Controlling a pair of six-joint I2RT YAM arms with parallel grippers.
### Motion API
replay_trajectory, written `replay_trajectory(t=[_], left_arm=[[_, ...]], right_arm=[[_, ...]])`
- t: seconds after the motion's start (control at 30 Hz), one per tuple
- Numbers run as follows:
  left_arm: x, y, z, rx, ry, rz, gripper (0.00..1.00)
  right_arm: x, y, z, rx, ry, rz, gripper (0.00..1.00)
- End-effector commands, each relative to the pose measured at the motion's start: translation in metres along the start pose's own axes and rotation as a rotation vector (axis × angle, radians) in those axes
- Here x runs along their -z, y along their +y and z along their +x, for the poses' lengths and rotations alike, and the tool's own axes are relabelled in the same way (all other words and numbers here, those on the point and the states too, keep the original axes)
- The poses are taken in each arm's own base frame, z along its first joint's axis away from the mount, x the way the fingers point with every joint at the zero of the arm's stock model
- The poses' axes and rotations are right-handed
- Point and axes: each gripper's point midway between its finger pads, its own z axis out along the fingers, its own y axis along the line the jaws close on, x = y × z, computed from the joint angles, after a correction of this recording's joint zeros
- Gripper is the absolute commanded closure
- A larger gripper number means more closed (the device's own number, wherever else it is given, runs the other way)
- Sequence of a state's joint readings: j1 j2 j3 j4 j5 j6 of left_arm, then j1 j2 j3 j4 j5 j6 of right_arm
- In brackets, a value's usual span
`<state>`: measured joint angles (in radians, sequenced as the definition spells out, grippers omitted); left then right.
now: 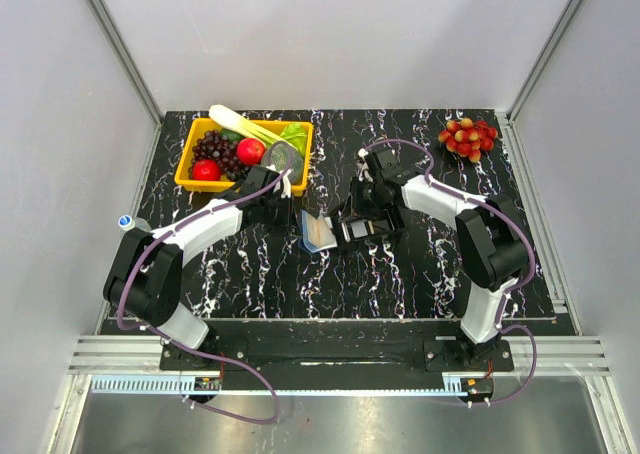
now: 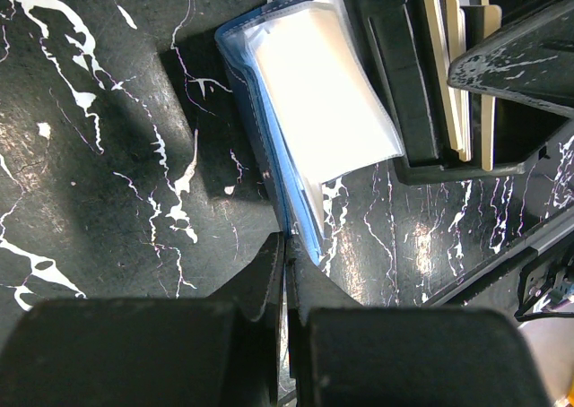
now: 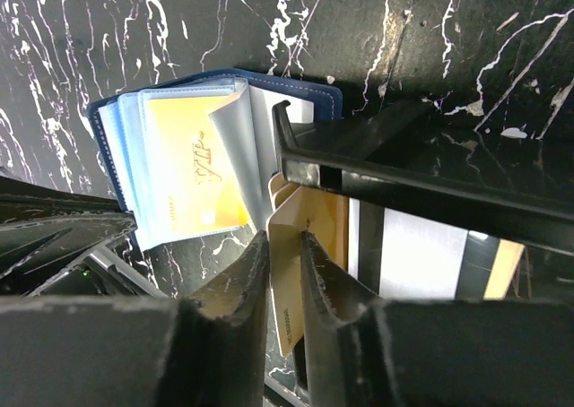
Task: Put the credit cards into the card holder
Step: Pick up the credit card from the storage box.
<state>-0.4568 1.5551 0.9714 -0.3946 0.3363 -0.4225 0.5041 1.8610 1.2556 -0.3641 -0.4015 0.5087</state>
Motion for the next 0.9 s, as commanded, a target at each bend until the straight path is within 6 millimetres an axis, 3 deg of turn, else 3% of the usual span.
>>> replay_trajectory(t=[0.0, 0.27, 0.47, 0.87], left_arm=[[-0.001, -0.006, -0.007, -0.013, -0.021, 0.03, 1.0], [0.0, -0.006, -0.008, -0.013, -0.024, 0.027, 1.0], [0.0, -0.006, -0.007, -0.014, -0.021, 0.029, 1.0], [0.0, -0.006, -0.008, -0.014, -0.025, 0.029, 1.0]], right_arm=[[0.024, 0.035, -0.017, 0.048, -0.073, -0.078, 0.79], [0.02, 0.027, -0.016, 0.048, -0.074, -0.047, 0.82], [0.028, 0.011, -0.021, 0.089, -0.104, 0.049, 0.86], [0.033, 0.042, -0.02, 0.103, -0.063, -0.095, 0.81]])
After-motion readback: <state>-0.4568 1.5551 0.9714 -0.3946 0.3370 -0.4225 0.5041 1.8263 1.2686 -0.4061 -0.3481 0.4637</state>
